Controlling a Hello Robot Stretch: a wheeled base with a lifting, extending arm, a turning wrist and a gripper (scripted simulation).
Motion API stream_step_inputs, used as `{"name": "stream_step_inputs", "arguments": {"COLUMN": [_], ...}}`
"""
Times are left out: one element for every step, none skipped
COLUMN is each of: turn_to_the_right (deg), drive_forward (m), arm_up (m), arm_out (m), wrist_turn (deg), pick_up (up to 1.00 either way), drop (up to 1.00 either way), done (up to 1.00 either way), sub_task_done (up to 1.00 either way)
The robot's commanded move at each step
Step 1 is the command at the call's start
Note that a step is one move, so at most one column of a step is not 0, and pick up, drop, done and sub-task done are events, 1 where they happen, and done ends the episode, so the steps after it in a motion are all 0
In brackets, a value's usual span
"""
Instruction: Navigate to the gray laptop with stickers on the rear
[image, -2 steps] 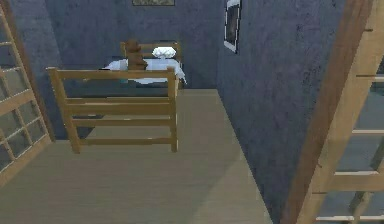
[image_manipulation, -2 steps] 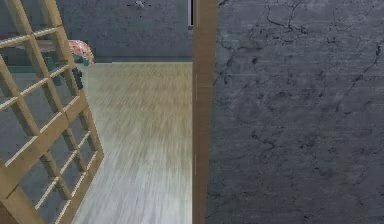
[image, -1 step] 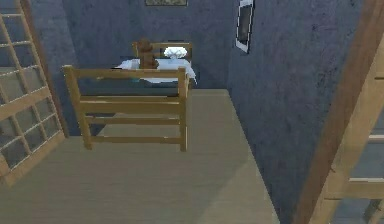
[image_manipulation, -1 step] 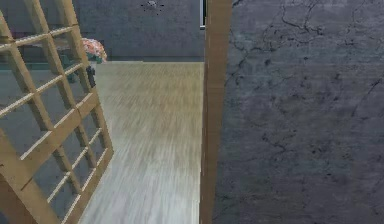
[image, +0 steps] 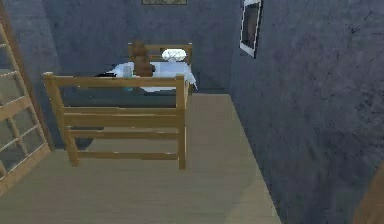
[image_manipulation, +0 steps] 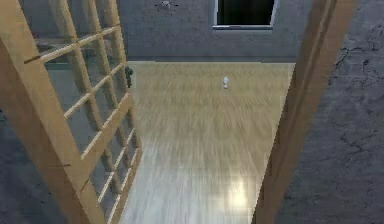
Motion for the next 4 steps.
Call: {"name": "stream_step_inputs", "arguments": {"turn_to_the_right": [45.0, 42.0, 0.0, 36.0], "drive_forward": [0.0, 0.0, 0.7, 0.0], "arm_up": [0.0, 0.0, 0.0, 0.0], "arm_out": [0.0, 0.0, 0.0, 0.0], "wrist_turn": [0.0, 0.0, 0.0, 0.0], "pick_up": [0.0, 0.0, 0.0, 0.0], "drop": [0.0, 0.0, 0.0, 0.0], "done": [0.0, 0.0, 0.0, 0.0], "sub_task_done": [0.0, 0.0, 0.0, 0.0]}}
